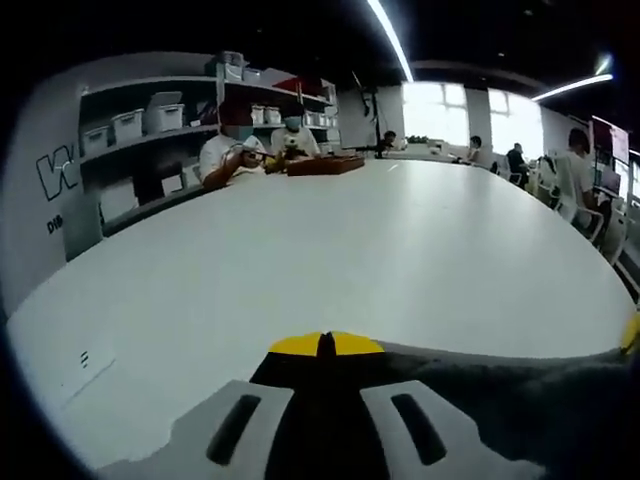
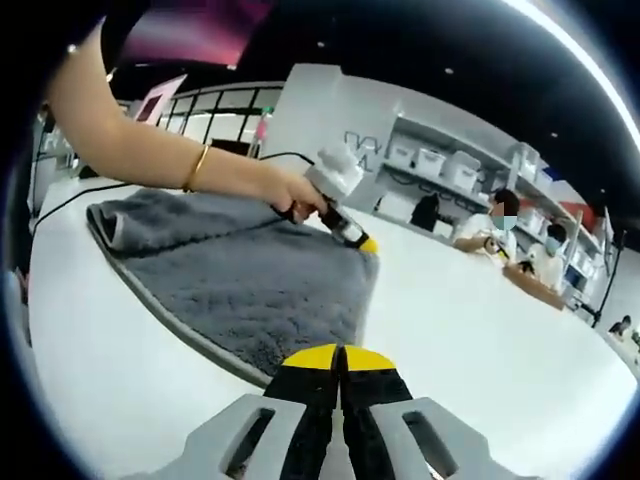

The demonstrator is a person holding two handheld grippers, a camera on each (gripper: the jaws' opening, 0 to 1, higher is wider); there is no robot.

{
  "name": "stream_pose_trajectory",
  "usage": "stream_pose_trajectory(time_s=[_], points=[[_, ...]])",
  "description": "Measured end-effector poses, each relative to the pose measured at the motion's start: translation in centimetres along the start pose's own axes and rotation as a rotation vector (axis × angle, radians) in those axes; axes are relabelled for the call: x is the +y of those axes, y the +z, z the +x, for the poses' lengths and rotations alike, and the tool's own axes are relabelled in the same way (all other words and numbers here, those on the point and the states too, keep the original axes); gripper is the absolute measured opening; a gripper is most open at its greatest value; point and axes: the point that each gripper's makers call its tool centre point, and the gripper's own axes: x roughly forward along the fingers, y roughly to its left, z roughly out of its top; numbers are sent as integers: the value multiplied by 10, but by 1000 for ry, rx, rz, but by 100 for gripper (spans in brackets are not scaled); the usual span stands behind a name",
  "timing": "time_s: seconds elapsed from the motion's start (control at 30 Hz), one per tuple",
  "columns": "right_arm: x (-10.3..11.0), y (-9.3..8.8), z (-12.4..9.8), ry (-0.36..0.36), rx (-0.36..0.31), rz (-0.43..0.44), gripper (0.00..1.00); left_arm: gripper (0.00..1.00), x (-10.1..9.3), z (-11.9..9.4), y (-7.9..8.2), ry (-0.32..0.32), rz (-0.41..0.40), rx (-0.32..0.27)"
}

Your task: Open the folded towel by lifting each exposed corner and separating the folded layers until the towel lies flat within the target outline without major curled edges

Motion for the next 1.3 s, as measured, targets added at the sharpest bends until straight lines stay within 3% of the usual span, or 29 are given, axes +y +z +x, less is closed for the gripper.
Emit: stream_pose_trajectory(time_s=[0.37,0.4,0.47,0.5,0.57,0.6,0.83,0.87,1.07,1.13,1.23,1.3], points=[[7,-9,2,43,45,-4,0,0,-9,-1,-17,-5,68,50],[5,-11,3,47,47,57,0,0,-7,0,-16,12,154,62],[4,-12,3,47,53,72,0,0,-9,1,-16,22,173,73],[4,-13,3,48,54,79,0,0,-10,3,-15,29,229,85],[2,-15,3,53,50,135,0,0,-12,4,-15,23,234,93],[1,-17,4,49,52,199,0,0,-15,5,-15,12,296,102],[0,-18,5,49,49,219,0,0,-22,0,-18,-20,271,80],[0,-18,5,49,47,231,0,0,-18,3,-16,-7,213,64],[1,-18,5,64,43,250,0,0,-18,2,-17,-9,157,30],[3,-17,4,63,41,249,0,0,-18,1,-18,-18,60,-12],[4,-16,3,61,44,255,0,0,-15,3,-17,-8,74,-10],[5,-15,3,72,39,263,0,0,-15,3,-17,2,28,-11]])
